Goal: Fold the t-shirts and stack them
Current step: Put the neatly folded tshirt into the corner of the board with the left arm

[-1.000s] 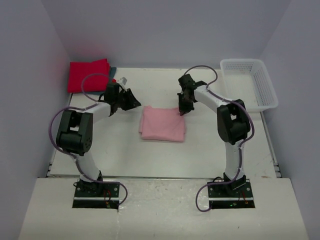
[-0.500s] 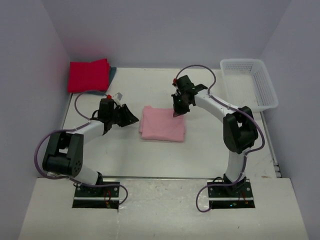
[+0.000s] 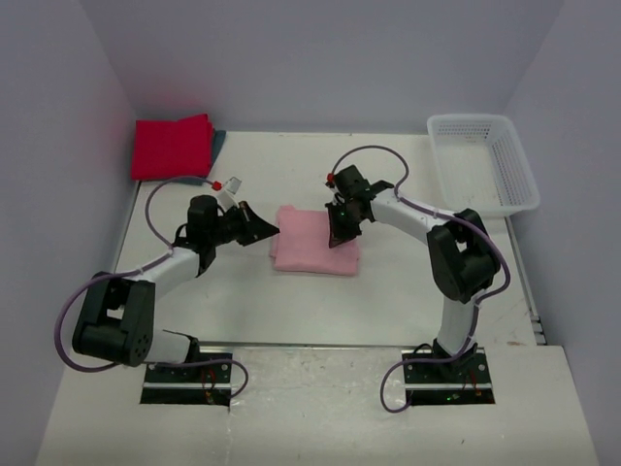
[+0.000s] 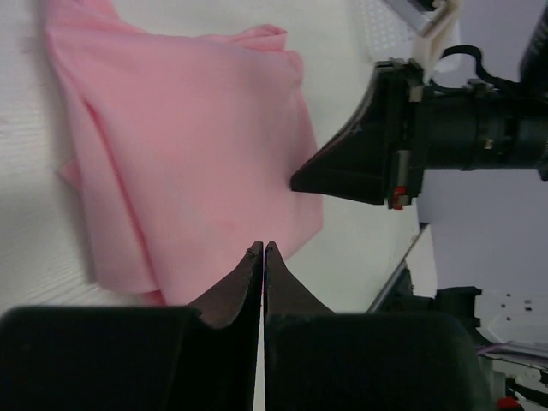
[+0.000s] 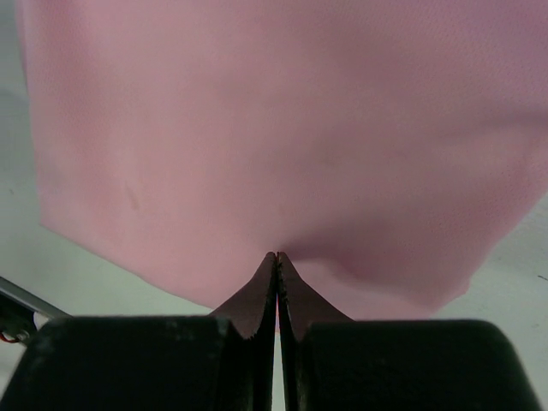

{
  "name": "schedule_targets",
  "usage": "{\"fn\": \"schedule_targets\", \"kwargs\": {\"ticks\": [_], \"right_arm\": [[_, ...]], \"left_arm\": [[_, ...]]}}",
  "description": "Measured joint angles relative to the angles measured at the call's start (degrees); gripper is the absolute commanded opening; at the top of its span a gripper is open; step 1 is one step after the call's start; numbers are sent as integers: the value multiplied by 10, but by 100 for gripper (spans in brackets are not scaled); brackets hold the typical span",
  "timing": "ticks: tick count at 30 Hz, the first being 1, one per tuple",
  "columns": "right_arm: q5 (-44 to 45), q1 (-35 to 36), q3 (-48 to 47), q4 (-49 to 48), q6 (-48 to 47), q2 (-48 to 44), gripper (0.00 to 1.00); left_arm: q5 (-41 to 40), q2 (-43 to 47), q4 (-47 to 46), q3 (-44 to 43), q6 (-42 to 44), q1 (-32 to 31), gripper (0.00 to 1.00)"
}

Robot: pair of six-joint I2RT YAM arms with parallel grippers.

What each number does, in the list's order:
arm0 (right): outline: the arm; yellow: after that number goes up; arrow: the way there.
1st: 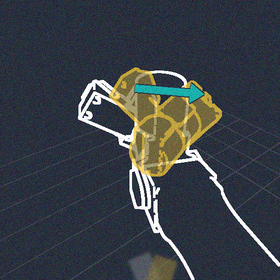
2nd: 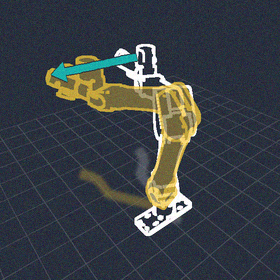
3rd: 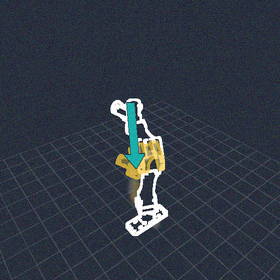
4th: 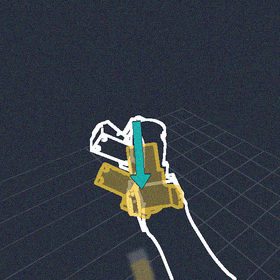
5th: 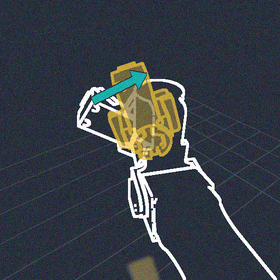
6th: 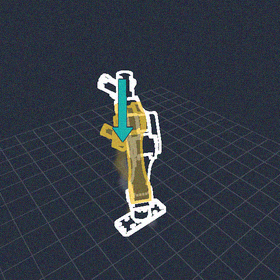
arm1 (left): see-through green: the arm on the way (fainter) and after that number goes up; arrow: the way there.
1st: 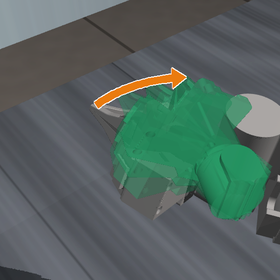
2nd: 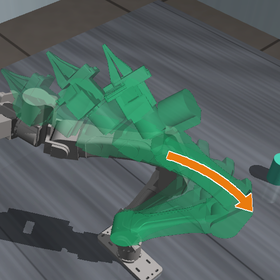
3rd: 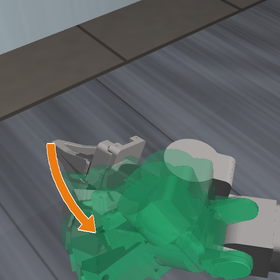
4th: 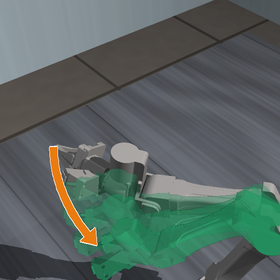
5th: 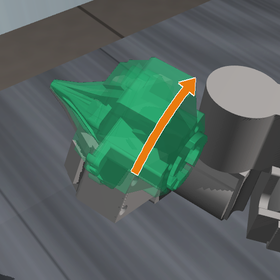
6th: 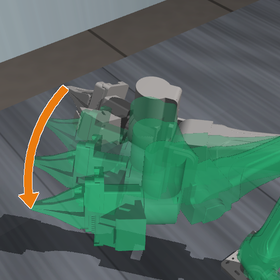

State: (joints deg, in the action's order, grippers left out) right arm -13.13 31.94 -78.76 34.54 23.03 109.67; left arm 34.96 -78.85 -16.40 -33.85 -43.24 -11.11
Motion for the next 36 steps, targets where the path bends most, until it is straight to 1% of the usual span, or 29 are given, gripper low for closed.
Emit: {"fn": "schedule_targets", "kwargs": {"ticks": [4, 7, 9, 13, 19, 24, 26, 32, 36], "right_arm": [[0, 6, 4, -2, 3, -15, 0], [-3, 11, 6, -5, 6, -28, 0], [-9, 15, 9, -9, 8, -37, 0], [-22, 38, 14, -13, 14, -48, 0], [-35, 80, 14, -24, 24, -43, 0], [-43, 90, 18, -42, 36, -14, 0], [-44, 91, 30, -52, 40, -8, 0], [-42, 92, 61, -61, 55, 6, 0], [-42, 93, 73, -73, 66, 7, 0]], "left_arm": [[47, -19, -89, 3, -44, -32, 0], [68, -51, -154, 16, -73, -58, 0], [75, -74, -179, 27, -87, -72, 0], [82, -106, -201, 46, -100, -82, 0], [79, -114, -192, 56, -96, -82, 0], [66, -119, -170, 57, -81, -82, 0], [55, -128, -151, 57, -75, -82, 0], [14, -168, -55, 47, -44, -82, 0], [2, -172, -14, 28, -32, -83, 0]]}}
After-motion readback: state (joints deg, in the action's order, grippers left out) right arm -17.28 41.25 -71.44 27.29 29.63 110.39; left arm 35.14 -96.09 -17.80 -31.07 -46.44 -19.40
